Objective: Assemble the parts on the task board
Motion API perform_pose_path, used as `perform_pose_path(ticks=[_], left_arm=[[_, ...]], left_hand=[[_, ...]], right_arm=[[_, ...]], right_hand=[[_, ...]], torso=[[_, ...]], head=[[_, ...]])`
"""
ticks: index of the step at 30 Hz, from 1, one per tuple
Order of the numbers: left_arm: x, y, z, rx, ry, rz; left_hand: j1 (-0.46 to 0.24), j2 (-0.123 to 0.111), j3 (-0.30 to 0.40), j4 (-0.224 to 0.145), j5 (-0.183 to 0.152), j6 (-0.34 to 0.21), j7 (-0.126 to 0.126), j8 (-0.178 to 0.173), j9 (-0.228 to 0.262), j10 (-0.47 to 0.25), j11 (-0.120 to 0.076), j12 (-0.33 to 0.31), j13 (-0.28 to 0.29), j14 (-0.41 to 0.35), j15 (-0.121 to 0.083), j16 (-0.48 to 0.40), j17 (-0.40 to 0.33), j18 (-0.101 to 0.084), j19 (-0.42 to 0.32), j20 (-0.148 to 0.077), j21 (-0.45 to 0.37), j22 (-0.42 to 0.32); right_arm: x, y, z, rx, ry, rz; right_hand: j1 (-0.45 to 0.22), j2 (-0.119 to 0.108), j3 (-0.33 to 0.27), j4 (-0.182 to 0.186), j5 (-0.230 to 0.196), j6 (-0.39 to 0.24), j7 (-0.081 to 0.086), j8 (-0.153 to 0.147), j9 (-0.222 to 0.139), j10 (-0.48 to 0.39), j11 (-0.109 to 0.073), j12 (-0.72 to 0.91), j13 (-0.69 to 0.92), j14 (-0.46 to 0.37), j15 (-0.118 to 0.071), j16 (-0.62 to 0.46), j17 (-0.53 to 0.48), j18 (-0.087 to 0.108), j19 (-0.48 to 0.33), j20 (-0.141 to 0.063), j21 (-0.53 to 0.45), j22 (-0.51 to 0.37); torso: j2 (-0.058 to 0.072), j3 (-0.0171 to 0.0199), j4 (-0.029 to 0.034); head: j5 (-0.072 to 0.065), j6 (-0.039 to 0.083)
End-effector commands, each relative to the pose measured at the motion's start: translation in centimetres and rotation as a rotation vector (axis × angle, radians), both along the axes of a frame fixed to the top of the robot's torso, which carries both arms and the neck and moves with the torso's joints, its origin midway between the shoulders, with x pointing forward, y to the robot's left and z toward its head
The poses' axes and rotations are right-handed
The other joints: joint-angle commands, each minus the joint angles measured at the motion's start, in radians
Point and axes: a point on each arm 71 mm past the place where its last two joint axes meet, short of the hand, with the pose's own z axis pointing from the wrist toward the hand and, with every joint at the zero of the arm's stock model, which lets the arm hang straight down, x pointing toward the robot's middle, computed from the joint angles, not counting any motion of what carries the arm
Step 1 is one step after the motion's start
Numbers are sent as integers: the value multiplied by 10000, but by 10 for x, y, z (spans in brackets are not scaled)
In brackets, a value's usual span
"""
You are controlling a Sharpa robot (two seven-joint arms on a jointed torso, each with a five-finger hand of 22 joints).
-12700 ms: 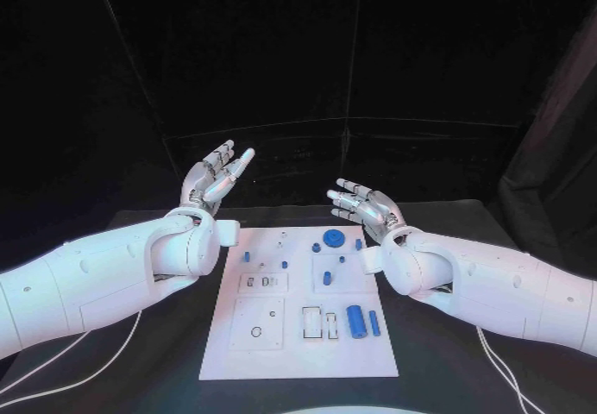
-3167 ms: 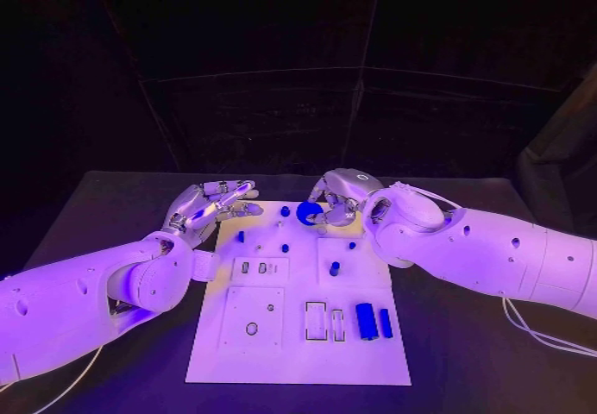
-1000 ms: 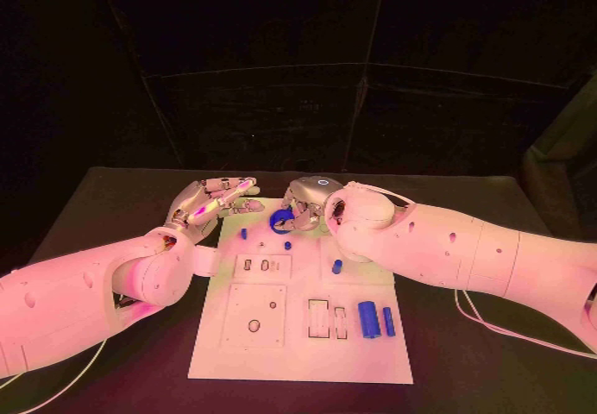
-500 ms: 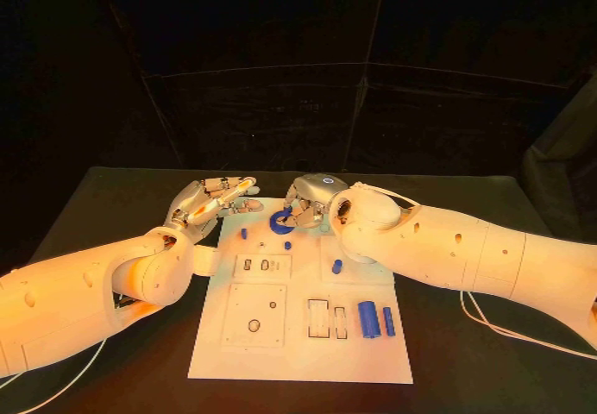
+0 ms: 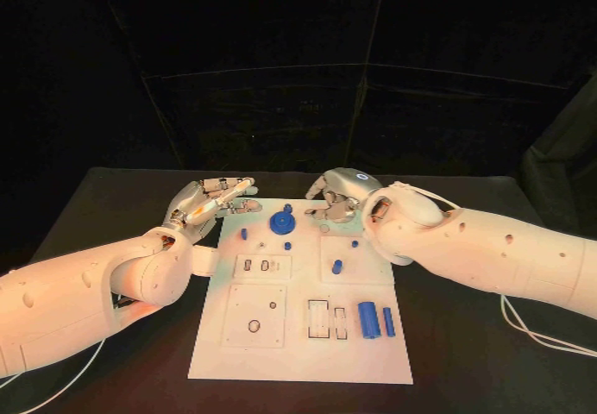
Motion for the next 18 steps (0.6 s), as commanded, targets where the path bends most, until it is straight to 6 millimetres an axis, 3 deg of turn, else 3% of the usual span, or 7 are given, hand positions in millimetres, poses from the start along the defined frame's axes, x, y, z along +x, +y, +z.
perform_pose_path(ticks=[1, 5, 10, 12, 16, 18], left_arm=[[0, 1, 1, -56, -56, -52], [0, 1, 1, -57, -60, -50], [1, 1, 1, -63, -55, -73], [2, 1, 0, -56, -47, -72], [2, 1, -2, -21, -7, -72], [1, 1, -2, -11, 8, -79]], left_hand=[[-83, -28, -16, -70, 8, 17, 53, -37, -11, -7, 47, -54, -12, 13, 21, -64, 17, 44, 44, 9, -59, -11], [-78, -23, -16, -86, 9, 33, 42, -36, -7, 11, 40, -53, -8, 17, 19, -72, 22, 45, 49, 9, -66, -17], [-75, -15, -16, -101, 8, 53, 32, -35, -3, 32, 32, -51, -4, 24, 16, -81, 28, 47, 54, 9, -74, -23], [-75, -15, -16, -101, 8, 53, 32, -35, -3, 32, 32, -51, -4, 24, 16, -81, 28, 47, 54, 9, -74, -23], [-75, -15, -16, -101, 8, 53, 32, -35, -3, 32, 32, -51, -4, 24, 16, -81, 28, 47, 54, 9, -74, -23], [-75, -15, -16, -101, 8, 53, 32, -35, -3, 32, 32, -51, -4, 24, 16, -81, 28, 47, 54, 9, -74, -23]], right_arm=[[-2, -29, 3, 1698, 759, 230], [-3, -64, 3, 1920, 903, 199], [-4, -97, 3, 2003, 803, 123], [-3, -105, 2, 2017, 777, 47], [-1, -118, -2, 2009, 812, -141], [0, -124, -6, 1981, 881, -236]], right_hand=[[388, -19, 131, -336, -247, 126, 3, 51, 15, 27, -93, -11, 26, 581, -31, -29, 442, -171, 20, -31, -8, 0], [675, -71, 225, -622, -350, 238, -9, 92, 20, 89, -111, 45, 95, 603, -43, 12, 542, -195, 72, -43, 36, 117], [767, -173, 228, -769, -373, 239, -8, 74, 4, 64, -111, -21, 38, 601, -46, 7, 539, -194, 67, -46, 34, 114], [772, -200, 223, -798, -378, 188, 3, 40, -10, 43, -103, -59, 4, 600, -41, 5, 537, -193, 60, -45, 29, 103], [757, -244, 202, -856, -368, -9, 41, -81, -43, -57, -70, -236, -160, 590, -17, -15, 508, -185, 30, -31, 7, 55], [740, -266, 180, -880, -376, -123, 63, -140, -50, -91, -47, -304, -222, 588, 0, -20, 505, -184, 22, -18, 1, 45]], torso=[[-27, 3, -76], [-44, 24, -139], [-49, 107, -202], [-47, 111, -197], [-43, 62, -171], [-40, 55, -160]], head=[[2, 18], [-39, 57], [-206, 106], [-247, 119], [-321, 137], [-342, 136]])
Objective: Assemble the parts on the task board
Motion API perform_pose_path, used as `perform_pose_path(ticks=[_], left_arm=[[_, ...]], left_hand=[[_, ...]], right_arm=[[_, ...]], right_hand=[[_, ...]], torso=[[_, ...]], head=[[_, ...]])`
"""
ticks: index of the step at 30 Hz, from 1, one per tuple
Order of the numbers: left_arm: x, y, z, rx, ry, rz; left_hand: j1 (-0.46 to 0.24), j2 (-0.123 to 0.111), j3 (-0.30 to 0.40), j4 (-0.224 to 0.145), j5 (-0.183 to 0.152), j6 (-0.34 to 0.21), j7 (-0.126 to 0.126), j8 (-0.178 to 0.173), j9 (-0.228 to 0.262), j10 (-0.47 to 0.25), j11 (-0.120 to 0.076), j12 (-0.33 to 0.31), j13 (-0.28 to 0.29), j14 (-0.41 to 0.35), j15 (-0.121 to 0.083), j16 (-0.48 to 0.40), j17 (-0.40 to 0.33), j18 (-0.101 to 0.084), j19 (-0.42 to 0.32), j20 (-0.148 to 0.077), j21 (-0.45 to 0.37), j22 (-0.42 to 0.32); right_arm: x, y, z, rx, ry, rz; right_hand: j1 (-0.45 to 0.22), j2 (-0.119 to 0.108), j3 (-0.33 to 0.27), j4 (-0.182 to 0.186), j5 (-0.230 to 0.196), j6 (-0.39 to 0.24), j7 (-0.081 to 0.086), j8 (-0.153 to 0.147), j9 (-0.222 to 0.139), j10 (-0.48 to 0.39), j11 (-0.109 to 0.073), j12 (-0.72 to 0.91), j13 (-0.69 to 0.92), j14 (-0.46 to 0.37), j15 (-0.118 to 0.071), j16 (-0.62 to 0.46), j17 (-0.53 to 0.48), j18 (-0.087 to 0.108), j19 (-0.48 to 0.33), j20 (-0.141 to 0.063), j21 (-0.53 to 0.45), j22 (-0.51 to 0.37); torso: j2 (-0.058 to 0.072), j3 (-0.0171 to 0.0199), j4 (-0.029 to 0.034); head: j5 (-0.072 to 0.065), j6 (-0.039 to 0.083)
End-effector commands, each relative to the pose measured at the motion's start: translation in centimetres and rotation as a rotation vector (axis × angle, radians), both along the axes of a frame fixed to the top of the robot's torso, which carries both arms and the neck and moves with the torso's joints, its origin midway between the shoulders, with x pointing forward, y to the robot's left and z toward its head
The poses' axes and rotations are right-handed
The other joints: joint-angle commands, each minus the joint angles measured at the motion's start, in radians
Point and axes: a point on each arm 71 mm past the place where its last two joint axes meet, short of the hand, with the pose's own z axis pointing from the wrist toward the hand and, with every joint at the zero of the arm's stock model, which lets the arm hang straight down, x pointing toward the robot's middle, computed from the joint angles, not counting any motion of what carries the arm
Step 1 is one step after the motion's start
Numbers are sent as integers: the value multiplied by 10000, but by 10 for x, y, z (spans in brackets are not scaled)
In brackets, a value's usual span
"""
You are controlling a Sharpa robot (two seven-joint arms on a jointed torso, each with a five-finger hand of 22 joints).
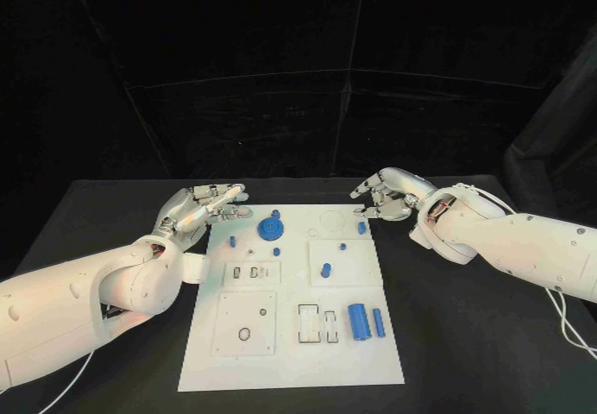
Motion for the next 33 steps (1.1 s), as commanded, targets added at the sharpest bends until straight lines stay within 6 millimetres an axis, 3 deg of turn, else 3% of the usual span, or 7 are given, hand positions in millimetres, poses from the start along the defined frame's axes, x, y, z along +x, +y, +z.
perform_pose_path(ticks=[1, 13, 33], left_arm=[[0, -2, 1, -86, -27, -149], [-1, -2, -2, -50, 33, -169], [0, 1, -3, 10, 83, -104]], left_hand=[[-75, -15, 13, -72, 8, 52, 32, -36, -3, 32, 32, -52, -4, 24, 16, -44, 9, 48, 54, 10, -35, -15], [-75, -15, 13, -72, 8, 52, 32, -36, -3, 32, 32, -52, -4, 24, 16, -44, 9, 48, 54, 10, -35, -15], [-78, -7, 11, -85, 8, 70, 25, -36, 0, 53, 26, -51, -1, 30, 12, -54, 15, 50, 60, 9, -43, -22]], right_arm=[[0, -5, -3, 388, 48, 316], [-2, -14, -22, 329, 458, 315], [-8, -17, -35, 419, 989, 384]], right_hand=[[-4, -94, -19, -89, -64, -146, 26, -70, -13, -82, 14, -90, -81, 586, 8, -22, 503, -181, -22, 27, -4, -25], [-301, -148, -253, 13, -10, -262, 54, -68, 6, -76, 50, -128, -116, 589, 45, -20, 526, -180, -29, 68, -8, -28], [-831, -95, -747, 333, 336, -182, 36, -2, 38, -6, 46, -46, -36, 597, 47, -18, 558, -186, 0, 79, 18, 21]], torso=[[9, -24, 18], [7, -45, 17], [0, -42, 14]], head=[[-54, 5], [-84, -90], [-84, -186]])
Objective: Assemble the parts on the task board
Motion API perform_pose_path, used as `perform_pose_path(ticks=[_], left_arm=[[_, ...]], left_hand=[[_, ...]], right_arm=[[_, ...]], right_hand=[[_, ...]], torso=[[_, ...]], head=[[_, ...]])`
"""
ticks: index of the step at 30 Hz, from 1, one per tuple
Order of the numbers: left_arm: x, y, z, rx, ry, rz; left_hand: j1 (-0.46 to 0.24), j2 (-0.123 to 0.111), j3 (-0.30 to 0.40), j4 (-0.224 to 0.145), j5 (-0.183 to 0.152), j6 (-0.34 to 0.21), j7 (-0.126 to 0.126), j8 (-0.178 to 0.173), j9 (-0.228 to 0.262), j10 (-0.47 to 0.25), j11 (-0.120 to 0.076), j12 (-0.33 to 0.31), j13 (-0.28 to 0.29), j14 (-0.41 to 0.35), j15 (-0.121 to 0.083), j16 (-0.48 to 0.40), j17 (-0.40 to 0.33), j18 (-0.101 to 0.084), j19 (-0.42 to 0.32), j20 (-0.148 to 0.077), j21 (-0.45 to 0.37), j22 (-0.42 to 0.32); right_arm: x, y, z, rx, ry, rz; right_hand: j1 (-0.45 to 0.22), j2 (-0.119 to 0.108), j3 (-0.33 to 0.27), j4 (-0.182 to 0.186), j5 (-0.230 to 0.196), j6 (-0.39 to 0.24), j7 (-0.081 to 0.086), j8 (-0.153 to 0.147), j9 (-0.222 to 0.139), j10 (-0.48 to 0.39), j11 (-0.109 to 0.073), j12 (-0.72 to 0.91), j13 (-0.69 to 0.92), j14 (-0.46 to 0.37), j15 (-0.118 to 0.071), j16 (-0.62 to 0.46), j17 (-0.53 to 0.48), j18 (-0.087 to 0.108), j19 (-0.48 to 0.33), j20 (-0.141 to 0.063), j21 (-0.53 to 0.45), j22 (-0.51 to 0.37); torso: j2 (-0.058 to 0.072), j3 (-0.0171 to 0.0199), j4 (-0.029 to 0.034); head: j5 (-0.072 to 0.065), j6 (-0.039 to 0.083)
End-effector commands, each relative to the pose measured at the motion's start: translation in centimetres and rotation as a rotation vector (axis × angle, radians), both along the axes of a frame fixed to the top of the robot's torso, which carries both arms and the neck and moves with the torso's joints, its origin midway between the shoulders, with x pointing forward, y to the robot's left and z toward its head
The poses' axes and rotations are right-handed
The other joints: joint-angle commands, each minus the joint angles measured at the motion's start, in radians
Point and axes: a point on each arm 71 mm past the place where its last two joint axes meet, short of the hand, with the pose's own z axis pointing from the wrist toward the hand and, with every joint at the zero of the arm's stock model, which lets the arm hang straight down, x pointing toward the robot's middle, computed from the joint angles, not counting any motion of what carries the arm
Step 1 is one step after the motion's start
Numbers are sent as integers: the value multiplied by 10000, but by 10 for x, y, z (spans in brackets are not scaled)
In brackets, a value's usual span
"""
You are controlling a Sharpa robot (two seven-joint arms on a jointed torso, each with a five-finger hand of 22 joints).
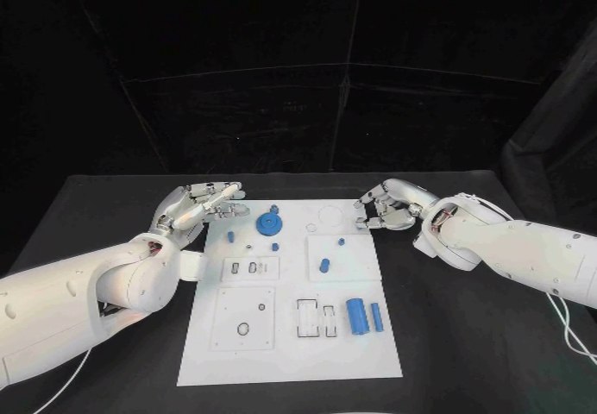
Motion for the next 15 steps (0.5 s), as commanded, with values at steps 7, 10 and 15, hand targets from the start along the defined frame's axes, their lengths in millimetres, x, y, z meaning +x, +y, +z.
perform_pose_path(ticks=[7, 10, 15], left_arm=[[0, -1, 0, -65, -10, -113], [0, -1, 0, -60, -5, -109], [0, -1, 0, -54, 0, -101]], left_hand=[[-78, -7, -19, -57, 8, 70, 25, -38, 0, 53, 26, -51, -1, 30, 12, -54, 8, 49, 60, 9, -43, -9], [-78, -7, -19, -57, 8, 70, 25, -38, 0, 53, 26, -51, -1, 30, 12, -54, 8, 49, 60, 9, -43, -9], [-78, -7, -19, -57, 8, 70, 25, -38, 0, 53, 26, -51, -1, 30, 12, -54, 8, 49, 60, 9, -43, -9]], right_arm=[[-1, -1, -4, 44, 232, 99], [0, -1, -5, 27, 275, 87], [1, -1, -6, -3, 362, 90]], right_hand=[[-198, 19, -167, 95, 86, 49, -10, 25, 14, 11, 27, 32, 16, 597, 45, -20, 560, -185, 1, 76, 19, 7], [-199, 25, -170, 98, 94, 51, -11, 26, 14, 12, 27, 35, 19, 597, 45, -20, 559, -186, 5, 76, 22, 14], [-6, 94, -133, -12, 89, 114, -34, 51, 21, 6, 2, 44, 37, 599, 28, -19, 569, -187, 8, 64, 26, 20]], torso=[[-3, -1, -1], [-5, -1, 12], [-4, -1, 4]], head=[[-35, -13], [-45, -26], [-26, -42]])
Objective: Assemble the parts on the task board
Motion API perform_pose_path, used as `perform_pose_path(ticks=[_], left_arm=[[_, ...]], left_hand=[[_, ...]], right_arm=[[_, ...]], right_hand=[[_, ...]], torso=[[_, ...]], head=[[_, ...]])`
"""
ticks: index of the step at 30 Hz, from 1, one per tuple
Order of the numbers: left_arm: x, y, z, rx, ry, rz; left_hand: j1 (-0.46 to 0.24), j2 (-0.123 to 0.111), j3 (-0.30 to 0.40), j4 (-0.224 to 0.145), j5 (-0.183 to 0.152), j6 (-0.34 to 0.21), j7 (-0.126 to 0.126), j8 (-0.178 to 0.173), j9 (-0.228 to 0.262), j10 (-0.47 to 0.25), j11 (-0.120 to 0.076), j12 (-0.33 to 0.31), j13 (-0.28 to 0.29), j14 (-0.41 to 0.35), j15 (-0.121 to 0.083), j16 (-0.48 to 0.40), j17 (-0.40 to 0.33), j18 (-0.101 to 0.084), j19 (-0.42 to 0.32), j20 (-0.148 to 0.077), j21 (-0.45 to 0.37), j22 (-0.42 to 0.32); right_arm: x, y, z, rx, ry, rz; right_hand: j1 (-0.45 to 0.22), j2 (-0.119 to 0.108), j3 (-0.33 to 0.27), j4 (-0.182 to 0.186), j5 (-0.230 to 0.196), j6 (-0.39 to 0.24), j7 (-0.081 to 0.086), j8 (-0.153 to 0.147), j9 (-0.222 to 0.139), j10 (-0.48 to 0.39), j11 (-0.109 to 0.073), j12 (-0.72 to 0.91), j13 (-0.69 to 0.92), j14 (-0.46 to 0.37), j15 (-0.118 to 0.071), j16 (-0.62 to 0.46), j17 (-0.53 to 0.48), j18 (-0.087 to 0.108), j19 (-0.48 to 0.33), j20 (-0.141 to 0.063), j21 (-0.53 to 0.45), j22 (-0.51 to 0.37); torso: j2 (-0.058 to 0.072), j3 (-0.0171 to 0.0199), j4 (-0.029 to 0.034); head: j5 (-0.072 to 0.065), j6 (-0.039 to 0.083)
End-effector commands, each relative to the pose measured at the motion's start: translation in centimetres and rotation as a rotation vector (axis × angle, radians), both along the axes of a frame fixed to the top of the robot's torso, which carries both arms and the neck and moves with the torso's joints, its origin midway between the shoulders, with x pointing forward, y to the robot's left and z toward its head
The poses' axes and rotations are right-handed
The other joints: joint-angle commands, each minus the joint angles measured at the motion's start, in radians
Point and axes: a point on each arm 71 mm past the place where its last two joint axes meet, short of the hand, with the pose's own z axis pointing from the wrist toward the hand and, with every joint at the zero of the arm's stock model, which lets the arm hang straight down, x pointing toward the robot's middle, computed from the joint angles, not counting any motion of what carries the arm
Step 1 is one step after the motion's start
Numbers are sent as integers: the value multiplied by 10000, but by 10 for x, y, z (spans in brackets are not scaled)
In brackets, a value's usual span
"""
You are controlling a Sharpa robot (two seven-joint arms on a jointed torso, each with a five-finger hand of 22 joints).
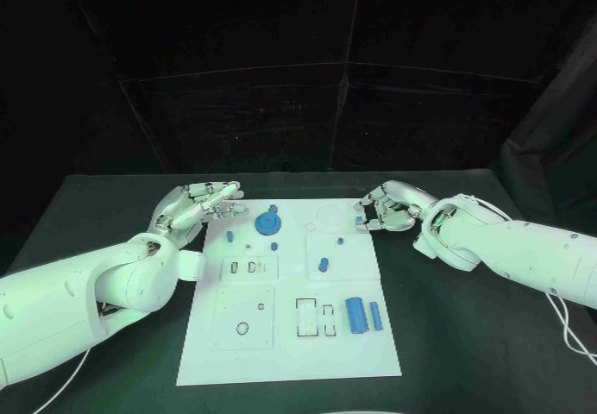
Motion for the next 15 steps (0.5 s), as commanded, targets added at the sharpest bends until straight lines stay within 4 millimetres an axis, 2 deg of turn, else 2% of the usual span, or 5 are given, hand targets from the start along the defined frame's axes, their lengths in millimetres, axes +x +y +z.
perform_pose_path(ticks=[1, 15], left_arm=[[0, -1, 1, -70, -19, -114], [0, -1, 0, -60, 4, -112]], left_hand=[[-78, -6, -19, -57, 8, 70, 26, -38, -1, 53, 26, -51, -1, 30, 12, -54, 10, 50, 60, 9, -43, -10], [-80, 4, -20, -71, 8, 79, 25, -45, 0, 63, 24, -58, -1, 35, 10, -66, 16, 51, 66, 9, -53, -18]], right_arm=[[0, 1, -1, 9, 162, 112], [-1, 4, -3, -92, 322, 262]], right_hand=[[113, 75, 4, -80, -14, 70, 17, 55, 11, 11, -1, 54, 26, 600, 25, -19, 571, -188, 9, 61, 27, 15], [280, 118, 26, -214, -177, 167, -9, 94, 19, 39, -24, 102, 82, 605, 5, -12, 595, -194, 23, 44, 40, 46]], torso=[[2, 1, 1], [-1, 2, -5]], head=[[18, -8], [18, -39]])
